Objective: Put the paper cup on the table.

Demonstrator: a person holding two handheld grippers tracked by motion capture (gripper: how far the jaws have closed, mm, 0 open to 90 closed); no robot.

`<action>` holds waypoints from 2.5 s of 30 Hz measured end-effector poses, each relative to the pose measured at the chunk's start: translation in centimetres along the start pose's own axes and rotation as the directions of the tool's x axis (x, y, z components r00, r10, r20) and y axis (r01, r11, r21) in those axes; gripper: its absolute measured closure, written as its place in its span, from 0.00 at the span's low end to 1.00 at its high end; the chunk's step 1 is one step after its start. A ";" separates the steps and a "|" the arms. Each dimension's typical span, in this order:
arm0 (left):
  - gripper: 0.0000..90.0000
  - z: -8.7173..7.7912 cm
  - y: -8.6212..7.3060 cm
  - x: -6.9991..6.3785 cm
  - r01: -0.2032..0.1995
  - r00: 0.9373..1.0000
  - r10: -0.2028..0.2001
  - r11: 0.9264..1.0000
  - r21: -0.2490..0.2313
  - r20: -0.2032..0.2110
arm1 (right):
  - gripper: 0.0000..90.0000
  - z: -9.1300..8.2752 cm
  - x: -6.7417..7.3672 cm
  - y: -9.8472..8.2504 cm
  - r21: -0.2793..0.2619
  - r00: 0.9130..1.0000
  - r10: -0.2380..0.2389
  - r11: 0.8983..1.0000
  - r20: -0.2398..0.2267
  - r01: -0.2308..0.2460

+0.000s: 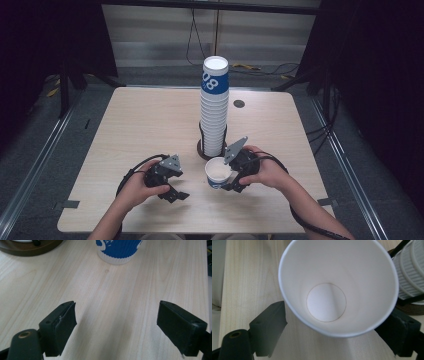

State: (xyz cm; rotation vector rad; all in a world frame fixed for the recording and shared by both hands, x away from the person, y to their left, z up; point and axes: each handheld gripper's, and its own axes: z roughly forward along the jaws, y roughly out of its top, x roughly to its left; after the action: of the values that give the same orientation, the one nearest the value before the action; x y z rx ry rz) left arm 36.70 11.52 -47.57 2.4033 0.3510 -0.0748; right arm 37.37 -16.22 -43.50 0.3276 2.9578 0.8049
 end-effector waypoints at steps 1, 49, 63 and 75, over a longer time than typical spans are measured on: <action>0.17 0.0 -0.1 0.0 0.001 1.000 -0.001 1.000 0.002 0.000 | 0.15 0.0 0.0 -0.2 -0.008 1.000 0.010 1.000 -0.005 -0.010; 0.17 -1.1 -1.5 1.3 0.034 0.998 -0.036 0.999 -0.033 -0.045 | 0.15 -1.5 0.4 -8.6 -0.145 0.973 0.228 0.965 0.046 -0.219; 0.17 -1.5 -2.3 1.9 0.051 0.997 -0.053 0.998 -0.043 -0.048 | 0.15 -1.6 0.6 -11.0 -0.172 0.956 0.286 0.947 0.065 -0.271; 0.17 -1.7 -3.6 2.7 0.058 0.996 -0.060 0.998 -0.022 -0.069 | 0.15 -1.6 0.8 -12.8 -0.180 0.943 0.320 0.937 0.091 -0.301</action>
State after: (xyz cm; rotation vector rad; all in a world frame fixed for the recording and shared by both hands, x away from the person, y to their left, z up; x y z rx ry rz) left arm 38.24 15.79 -48.98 2.3799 0.4535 -0.0136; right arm 34.00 -27.63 -48.62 0.8177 2.7415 1.0128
